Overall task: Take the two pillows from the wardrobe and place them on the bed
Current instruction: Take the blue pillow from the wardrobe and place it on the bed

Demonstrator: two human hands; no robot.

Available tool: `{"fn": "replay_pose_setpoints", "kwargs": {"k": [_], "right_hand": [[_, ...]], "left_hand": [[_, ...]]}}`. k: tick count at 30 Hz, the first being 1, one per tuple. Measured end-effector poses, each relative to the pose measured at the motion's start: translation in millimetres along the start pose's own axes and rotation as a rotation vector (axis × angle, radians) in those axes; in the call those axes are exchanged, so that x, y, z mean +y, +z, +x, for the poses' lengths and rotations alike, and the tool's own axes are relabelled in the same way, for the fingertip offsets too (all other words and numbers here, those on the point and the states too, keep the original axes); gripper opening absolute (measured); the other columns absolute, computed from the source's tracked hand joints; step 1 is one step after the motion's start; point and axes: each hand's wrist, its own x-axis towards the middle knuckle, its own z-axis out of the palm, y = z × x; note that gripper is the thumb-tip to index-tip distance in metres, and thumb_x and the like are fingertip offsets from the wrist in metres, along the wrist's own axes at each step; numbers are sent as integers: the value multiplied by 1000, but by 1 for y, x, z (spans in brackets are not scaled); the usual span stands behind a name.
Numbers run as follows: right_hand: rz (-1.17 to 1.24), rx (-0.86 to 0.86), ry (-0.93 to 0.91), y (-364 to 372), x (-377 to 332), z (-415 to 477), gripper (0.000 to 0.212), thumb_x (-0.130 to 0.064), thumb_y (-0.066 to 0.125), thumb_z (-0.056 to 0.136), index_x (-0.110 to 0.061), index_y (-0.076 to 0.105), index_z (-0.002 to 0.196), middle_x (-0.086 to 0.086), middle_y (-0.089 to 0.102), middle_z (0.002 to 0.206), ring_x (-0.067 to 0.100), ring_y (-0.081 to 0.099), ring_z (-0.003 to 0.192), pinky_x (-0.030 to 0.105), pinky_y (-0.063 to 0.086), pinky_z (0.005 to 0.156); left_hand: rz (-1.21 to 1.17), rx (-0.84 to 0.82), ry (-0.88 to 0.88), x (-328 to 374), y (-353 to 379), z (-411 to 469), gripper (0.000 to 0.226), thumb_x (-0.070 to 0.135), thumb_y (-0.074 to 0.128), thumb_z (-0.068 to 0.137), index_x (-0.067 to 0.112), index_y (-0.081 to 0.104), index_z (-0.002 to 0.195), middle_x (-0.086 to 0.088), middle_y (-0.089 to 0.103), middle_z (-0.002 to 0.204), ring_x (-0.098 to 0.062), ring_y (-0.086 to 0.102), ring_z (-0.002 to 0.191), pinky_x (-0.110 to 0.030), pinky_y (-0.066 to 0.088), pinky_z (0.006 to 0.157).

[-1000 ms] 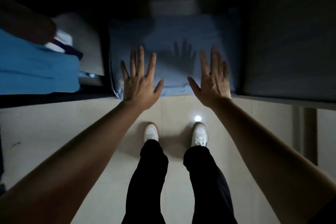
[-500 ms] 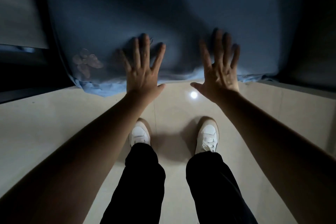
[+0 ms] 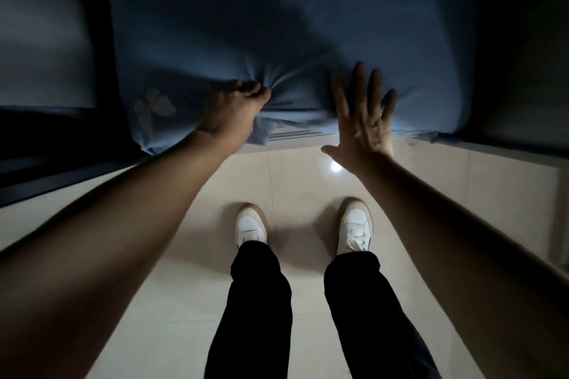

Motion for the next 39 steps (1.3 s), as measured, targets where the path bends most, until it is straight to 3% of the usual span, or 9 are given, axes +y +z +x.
{"fn": "replay_pose_setpoints", "kwargs": {"k": [3, 6, 8, 12, 16, 20, 25, 29, 39], "right_hand": [[32, 80, 9, -34, -10, -4, 113, -37, 81, 70, -21, 11, 157, 24, 14, 161, 49, 14, 145, 69, 13, 112], [28, 191, -45, -72, -25, -7, 66, -12, 47, 86, -17, 35, 151, 25, 43, 145, 50, 41, 129, 66, 33, 102], [41, 176, -82, -104, -37, -12, 63, -9, 35, 82, -16, 44, 144, 23, 53, 131, 46, 50, 115, 59, 38, 94], [67, 191, -131, -165, -56, -40, 59, -5, 48, 80, -19, 54, 137, 15, 64, 112, 39, 57, 100, 54, 42, 89], [172, 178, -142, -197, -54, -82, 54, -8, 62, 78, -20, 60, 131, 13, 70, 105, 38, 64, 96, 49, 49, 82], [225, 267, -138, -234, -48, -148, 38, -18, 73, 75, -17, 70, 113, 14, 74, 87, 38, 69, 72, 42, 54, 62], [324, 239, -55, -251, -28, -254, 42, -29, 52, 83, -19, 69, 121, 4, 76, 99, 32, 71, 79, 39, 55, 63], [308, 256, 82, -265, -10, -347, 40, -27, 54, 85, -16, 69, 121, 8, 75, 102, 33, 71, 83, 42, 58, 67], [351, 272, 397, -297, 52, -551, 49, -34, 44, 88, -20, 63, 131, 8, 68, 125, 32, 68, 107, 45, 57, 82]], "left_hand": [[-90, 62, -29, -9, -58, -13, 45, 0, 48, 80, 9, 65, 121, -20, 67, 119, -43, 65, 100, -52, 54, 83], [-124, 75, -11, -18, -102, -36, 50, -9, 55, 78, 7, 64, 124, -23, 66, 121, -45, 64, 103, -52, 52, 90], [-131, 72, -28, -24, -122, -53, 51, -8, 55, 80, 6, 60, 129, -21, 62, 128, -43, 62, 109, -51, 50, 94], [-124, 113, -196, -18, -144, -98, 56, 30, 45, 92, 17, 38, 146, -17, 41, 150, -44, 47, 126, -54, 42, 101], [-46, 59, -165, 8, -157, -135, 103, 77, 48, 74, 25, 11, 154, -13, 12, 162, -39, 24, 142, -59, 27, 109], [131, 64, -24, 33, -187, -157, 130, 70, 74, 54, 30, 0, 153, -14, 4, 162, -37, 11, 147, -65, 21, 111], [184, -64, 78, 95, -208, -186, 119, 60, 72, 65, 35, -5, 152, -7, 14, 162, -32, 13, 148, -62, 9, 115], [195, -129, 252, 159, -214, -226, 81, 32, 65, 76, 34, 25, 148, 3, 46, 147, -21, 36, 138, -56, 22, 112], [274, 52, 574, 332, -266, -314, 48, 18, 58, 75, 25, 52, 123, -3, 70, 107, -29, 64, 102, -39, 43, 84]]}}
